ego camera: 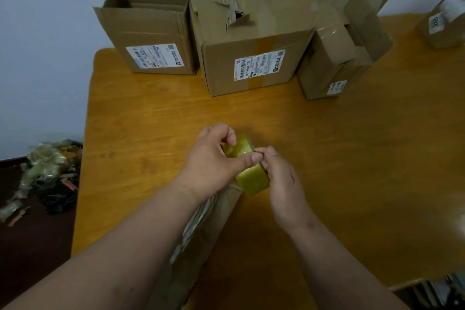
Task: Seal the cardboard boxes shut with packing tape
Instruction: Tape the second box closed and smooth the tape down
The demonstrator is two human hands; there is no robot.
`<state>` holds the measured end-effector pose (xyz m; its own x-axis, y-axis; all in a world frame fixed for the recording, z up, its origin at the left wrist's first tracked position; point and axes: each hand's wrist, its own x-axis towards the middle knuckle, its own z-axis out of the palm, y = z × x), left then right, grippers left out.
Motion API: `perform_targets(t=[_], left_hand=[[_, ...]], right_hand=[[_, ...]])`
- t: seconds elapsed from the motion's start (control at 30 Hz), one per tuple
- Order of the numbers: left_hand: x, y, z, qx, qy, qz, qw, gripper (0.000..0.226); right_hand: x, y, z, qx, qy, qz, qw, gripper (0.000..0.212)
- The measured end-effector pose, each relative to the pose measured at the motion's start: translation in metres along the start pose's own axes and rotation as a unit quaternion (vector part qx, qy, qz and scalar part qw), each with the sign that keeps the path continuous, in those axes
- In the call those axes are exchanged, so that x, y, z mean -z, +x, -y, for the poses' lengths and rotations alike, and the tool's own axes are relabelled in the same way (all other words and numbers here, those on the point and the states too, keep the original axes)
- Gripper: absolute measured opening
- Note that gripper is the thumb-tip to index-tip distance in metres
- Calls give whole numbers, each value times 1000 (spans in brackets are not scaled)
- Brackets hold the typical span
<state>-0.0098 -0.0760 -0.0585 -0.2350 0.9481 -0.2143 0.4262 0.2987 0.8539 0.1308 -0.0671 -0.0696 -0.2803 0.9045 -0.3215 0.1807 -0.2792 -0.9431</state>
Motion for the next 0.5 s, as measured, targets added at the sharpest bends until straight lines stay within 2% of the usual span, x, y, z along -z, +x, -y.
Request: perform_targets(t=[0.07,0.13,0.23,0.33,0.5], left_hand=[[2,3,2,14,-40,20,999,35],[4,6,4,14,-34,30,999,27],[5,7,1,-32,74,12,997,17],[7,2,-5,-100,140,-4,985,5],[3,-8,-13,-185,251,-12,950,34]], right_hand=[[3,-1,2,26,-6,19,999,43],[9,1,1,16,-19,37,999,35],[13,-2,-1,4,-26,63,998,27],[15,-3,-2,2,-33,53,998,27],[18,-5,5,24,-58,44,997,21]])
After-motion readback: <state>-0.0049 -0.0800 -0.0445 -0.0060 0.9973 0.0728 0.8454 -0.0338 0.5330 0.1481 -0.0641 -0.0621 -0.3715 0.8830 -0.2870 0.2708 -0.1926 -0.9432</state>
